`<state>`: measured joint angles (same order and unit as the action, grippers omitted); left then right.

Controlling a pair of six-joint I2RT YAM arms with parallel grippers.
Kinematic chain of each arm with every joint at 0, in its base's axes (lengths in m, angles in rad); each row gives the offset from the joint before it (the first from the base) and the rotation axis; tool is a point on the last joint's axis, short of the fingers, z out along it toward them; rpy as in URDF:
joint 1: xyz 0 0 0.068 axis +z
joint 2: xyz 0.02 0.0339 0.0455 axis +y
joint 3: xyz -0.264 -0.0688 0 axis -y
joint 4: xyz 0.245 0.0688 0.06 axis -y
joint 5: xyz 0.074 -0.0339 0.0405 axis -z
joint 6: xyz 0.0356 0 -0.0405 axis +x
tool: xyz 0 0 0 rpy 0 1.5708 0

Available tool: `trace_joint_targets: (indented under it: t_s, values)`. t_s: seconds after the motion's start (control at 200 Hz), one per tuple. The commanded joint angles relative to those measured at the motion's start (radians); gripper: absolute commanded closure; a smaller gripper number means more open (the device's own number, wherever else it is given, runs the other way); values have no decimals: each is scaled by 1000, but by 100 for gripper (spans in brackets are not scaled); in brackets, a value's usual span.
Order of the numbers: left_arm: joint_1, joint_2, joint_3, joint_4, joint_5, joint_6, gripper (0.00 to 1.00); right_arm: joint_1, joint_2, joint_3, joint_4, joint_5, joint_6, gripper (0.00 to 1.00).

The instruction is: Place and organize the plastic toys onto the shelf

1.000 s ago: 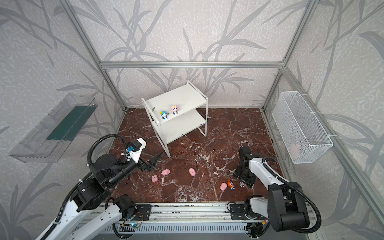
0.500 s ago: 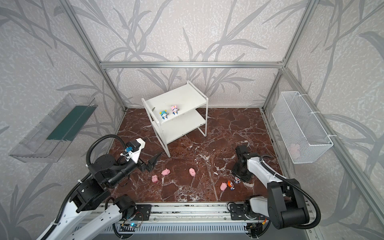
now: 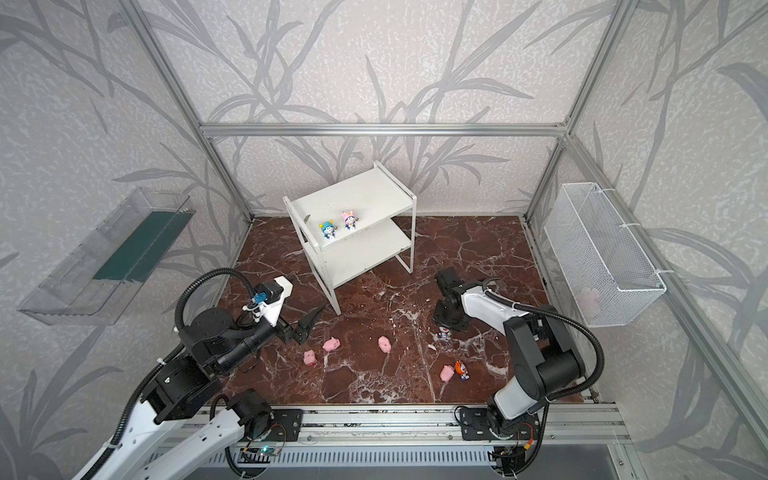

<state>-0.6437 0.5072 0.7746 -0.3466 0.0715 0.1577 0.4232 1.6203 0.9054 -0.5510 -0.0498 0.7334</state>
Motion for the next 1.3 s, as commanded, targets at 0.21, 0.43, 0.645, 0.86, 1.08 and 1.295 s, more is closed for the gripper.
trace_joint_targets:
  t_s: [0.21,0.43,0.645,0.86,1.08,1.295]
  values:
    - [7,0,-11,8,0,14,1,39,-9,41,-7,28,-32,27]
    - [7,7,-11,9,5,13,1,34,-62,7,0,35,-57,22]
    - [6,10,-13,10,7,13,1,32,-112,-36,41,16,-48,22]
    - [7,15,-12,11,14,9,1,28,-112,-69,38,23,-28,22]
    - [6,19,-12,11,13,9,1,16,-113,-79,43,28,-22,23]
    - [6,21,-13,11,13,9,1,11,-70,-59,26,28,-32,24]
